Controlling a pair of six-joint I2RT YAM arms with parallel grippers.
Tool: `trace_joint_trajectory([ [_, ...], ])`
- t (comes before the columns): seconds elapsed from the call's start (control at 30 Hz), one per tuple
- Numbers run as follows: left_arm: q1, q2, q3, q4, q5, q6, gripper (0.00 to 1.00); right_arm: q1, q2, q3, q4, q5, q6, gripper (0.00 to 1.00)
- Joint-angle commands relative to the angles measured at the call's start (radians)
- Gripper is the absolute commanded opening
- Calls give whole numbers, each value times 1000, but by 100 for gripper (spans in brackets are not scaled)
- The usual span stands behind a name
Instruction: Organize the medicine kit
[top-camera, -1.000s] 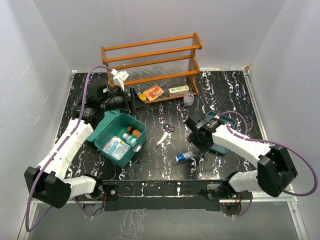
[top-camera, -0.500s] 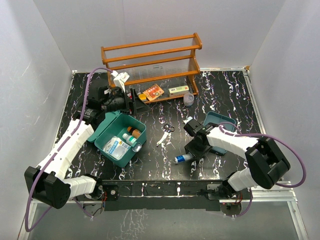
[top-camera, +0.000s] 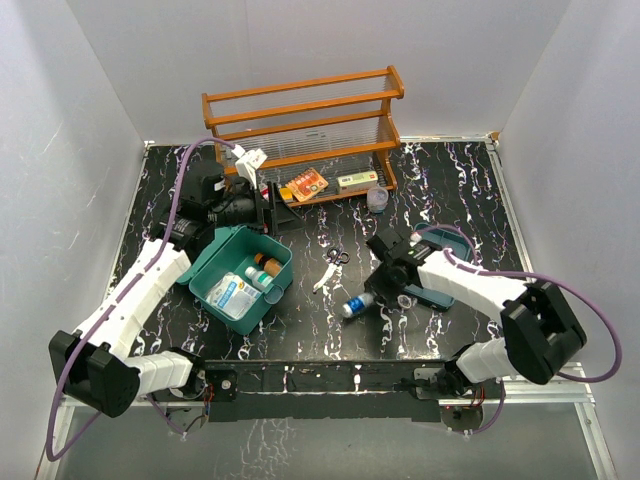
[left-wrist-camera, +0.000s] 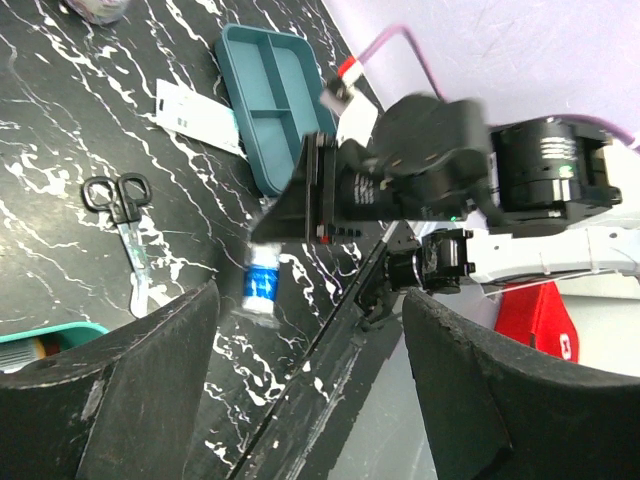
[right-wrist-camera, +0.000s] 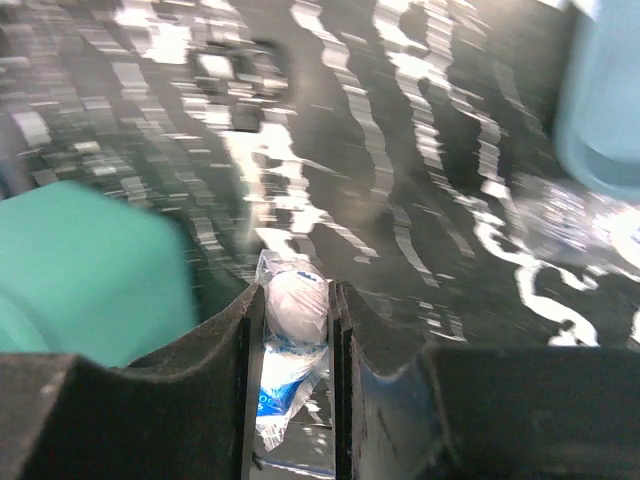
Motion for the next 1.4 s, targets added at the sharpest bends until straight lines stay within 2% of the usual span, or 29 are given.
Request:
trace_joint_trajectory([
  [0.0,-43,35,-20,81,51,-67,73,-4,-100,101,260,5,-239,21],
  [0.1,-66,72,-18,141,39,-100,74,-5,-133,120,387,-37,-323,21],
  [0.23,-79,134,11,206,43,-133,74,-5,-146,160,475,-91,-451,21],
  [0.4,-85,218,82,152,78,-142,74,-3,-170,174,560,-134,-512,21],
  [0.6,-87,207,30,236,93,-172,74,-4,-151,188,612,-192,-548,20],
  [0.97,-88,207,2,239,110,-176,60,-4,-125,215,622,-194,-569,19],
  [1.2,-88,178,-27,279,94,-119,43,-4,-123,208,641,-228,-594,19],
  [1.3,-88,148,-70,344,94,-80,37,-4,-124,210,644,-237,-592,25],
  [1.37,-87,113,-101,384,87,-48,33,-5,-125,214,633,-233,-582,34],
])
